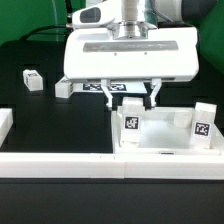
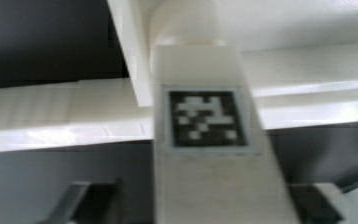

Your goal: Assemble square table

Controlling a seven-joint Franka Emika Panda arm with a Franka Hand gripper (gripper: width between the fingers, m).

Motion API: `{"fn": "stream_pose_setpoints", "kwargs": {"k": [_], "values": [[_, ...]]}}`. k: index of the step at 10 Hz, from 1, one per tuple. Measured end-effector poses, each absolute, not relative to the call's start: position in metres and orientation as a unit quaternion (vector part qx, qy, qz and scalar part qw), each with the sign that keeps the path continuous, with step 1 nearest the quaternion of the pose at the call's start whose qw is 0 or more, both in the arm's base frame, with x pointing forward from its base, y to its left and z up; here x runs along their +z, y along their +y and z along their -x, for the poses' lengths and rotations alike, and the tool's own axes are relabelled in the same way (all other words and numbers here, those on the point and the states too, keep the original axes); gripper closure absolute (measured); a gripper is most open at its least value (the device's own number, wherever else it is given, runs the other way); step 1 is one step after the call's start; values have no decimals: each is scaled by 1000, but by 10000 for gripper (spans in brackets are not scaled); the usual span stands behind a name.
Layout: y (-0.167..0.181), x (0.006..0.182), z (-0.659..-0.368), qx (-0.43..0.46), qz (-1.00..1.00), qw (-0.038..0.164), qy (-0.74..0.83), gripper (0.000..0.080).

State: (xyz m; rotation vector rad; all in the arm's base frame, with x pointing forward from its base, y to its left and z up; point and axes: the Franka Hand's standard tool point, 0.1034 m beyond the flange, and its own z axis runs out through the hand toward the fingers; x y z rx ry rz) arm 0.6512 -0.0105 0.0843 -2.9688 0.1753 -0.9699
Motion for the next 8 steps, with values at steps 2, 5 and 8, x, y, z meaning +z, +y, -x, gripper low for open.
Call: {"fn": "stream_pose_setpoints", "kwargs": {"k": [2, 5, 8], "values": [[-11, 84, -651, -309, 949, 7, 56, 184], [-11, 83, -651, -309, 949, 7, 56, 152], [-10, 83, -650, -308, 950, 8, 58, 151]]}}
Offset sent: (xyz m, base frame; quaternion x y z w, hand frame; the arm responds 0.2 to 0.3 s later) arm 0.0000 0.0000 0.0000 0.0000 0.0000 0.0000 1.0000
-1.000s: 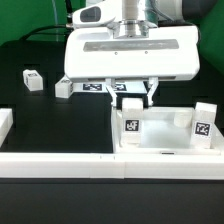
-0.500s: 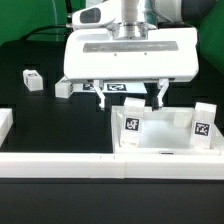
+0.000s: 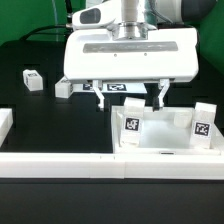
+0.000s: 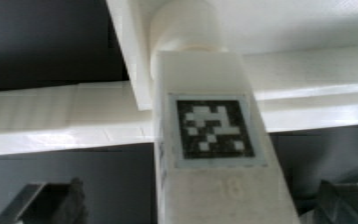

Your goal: Assemble square table

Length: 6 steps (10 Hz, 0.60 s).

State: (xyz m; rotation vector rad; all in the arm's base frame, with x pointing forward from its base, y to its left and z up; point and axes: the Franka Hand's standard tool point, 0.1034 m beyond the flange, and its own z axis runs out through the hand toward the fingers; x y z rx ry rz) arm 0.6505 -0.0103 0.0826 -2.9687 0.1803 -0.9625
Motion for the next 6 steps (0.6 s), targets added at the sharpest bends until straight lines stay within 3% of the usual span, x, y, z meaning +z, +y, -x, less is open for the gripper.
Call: {"fn": "stream_pose_setpoints", "kwargs": {"k": [1, 2, 3, 6], "values": [[1, 79, -648, -264, 958, 45, 105, 151], [9, 86, -652, -238, 959, 66, 136, 151], [12, 84, -654, -211, 962, 77, 154, 151], [7, 83, -655, -198, 964, 80, 160, 151]]}}
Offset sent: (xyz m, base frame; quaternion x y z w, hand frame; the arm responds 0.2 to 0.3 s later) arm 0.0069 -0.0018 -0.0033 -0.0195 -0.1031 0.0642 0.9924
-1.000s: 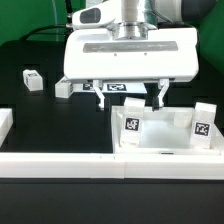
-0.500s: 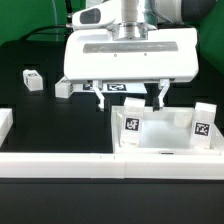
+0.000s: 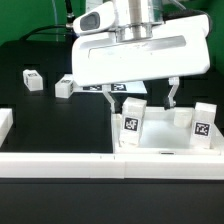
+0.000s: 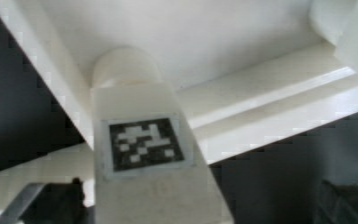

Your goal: Assemble square table

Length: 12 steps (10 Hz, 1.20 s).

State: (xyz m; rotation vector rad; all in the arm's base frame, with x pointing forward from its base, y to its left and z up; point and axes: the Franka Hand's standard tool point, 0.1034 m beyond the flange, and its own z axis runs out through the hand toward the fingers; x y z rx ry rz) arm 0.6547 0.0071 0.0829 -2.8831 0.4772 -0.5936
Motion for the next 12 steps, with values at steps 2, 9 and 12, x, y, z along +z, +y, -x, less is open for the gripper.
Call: {"fn": "stream_pose_setpoints", "kwargs": {"k": [2, 9, 12], "values": [[7, 83, -655, -198, 964, 80, 160, 151], [-5, 68, -639, -66, 966, 77, 236, 151], [-11, 68, -641, 6, 966, 98, 238, 151]]}}
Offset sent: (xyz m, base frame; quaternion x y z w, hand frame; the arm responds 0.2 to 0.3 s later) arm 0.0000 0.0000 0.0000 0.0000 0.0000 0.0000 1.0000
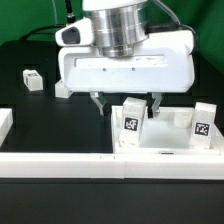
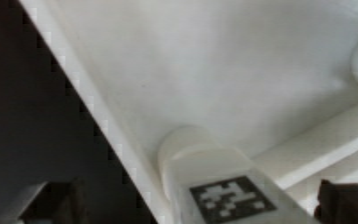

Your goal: Assemble square table

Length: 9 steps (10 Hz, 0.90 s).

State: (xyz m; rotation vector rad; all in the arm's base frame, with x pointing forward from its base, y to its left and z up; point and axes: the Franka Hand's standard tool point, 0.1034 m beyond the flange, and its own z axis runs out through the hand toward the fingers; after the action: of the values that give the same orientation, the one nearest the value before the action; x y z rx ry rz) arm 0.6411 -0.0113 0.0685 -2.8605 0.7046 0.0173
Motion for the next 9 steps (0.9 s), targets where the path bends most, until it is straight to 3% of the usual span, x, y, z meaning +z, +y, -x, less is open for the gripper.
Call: {"fn": "stream_pose_setpoints", "kwargs": {"k": [1, 2, 3, 4, 5, 9], "values": [[-11, 68, -642, 2, 964, 97, 247, 151], [-11, 68, -642, 2, 964, 97, 246, 271], [-11, 68, -642, 3, 963, 97, 251, 271], [-10, 68, -642, 6, 954, 98, 284, 452], [-10, 68, -642, 10, 942, 98, 322, 514], [-9, 68, -643, 22, 892, 100, 441, 514]]}}
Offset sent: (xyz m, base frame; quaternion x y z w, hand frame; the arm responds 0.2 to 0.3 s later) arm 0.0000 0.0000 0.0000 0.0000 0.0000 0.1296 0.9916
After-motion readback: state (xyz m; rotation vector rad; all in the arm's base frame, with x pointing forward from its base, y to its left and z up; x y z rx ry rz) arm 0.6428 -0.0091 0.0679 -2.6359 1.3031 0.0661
